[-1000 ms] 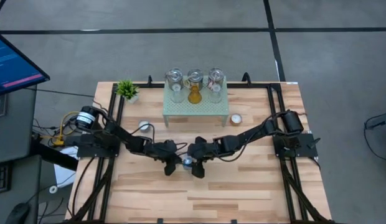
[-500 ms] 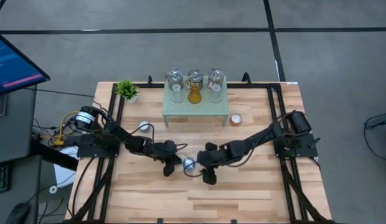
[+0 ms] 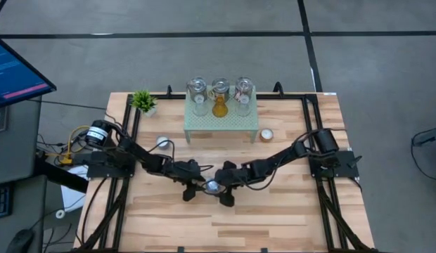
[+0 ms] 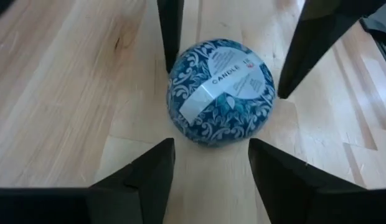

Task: Pick & Place candle stick holders
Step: Put the blue scented candle on the shelf

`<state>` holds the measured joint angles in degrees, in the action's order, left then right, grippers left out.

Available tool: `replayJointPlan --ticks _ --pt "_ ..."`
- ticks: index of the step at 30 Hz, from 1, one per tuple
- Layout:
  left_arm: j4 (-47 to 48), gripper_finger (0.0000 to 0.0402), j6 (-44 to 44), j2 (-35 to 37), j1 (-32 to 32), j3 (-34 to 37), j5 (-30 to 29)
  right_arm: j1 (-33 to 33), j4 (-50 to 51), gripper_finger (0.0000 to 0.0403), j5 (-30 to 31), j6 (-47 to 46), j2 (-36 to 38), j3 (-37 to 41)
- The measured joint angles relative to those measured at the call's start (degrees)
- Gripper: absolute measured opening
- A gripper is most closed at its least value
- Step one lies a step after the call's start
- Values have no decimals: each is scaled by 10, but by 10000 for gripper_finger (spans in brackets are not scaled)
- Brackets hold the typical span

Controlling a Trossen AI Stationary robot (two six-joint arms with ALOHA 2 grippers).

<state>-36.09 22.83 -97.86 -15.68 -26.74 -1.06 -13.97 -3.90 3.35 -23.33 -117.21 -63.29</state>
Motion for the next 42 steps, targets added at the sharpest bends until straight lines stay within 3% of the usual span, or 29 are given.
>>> replayJointPlan --ticks 8,19,30,42 --pt "-10 184 -1 -12 0 -1 1 10 -37 305 12 42 -14 1" --pt "-13 184 4 -12 -1 -3 11 12 -84 296 12 66 -34 -9" --pt "-18 157 27 11 -1 -6 20 15 7 227 1 72 -40 -79" --pt "-18 154 45 11 -1 -5 33 14 167 206 -19 114 -39 -169"
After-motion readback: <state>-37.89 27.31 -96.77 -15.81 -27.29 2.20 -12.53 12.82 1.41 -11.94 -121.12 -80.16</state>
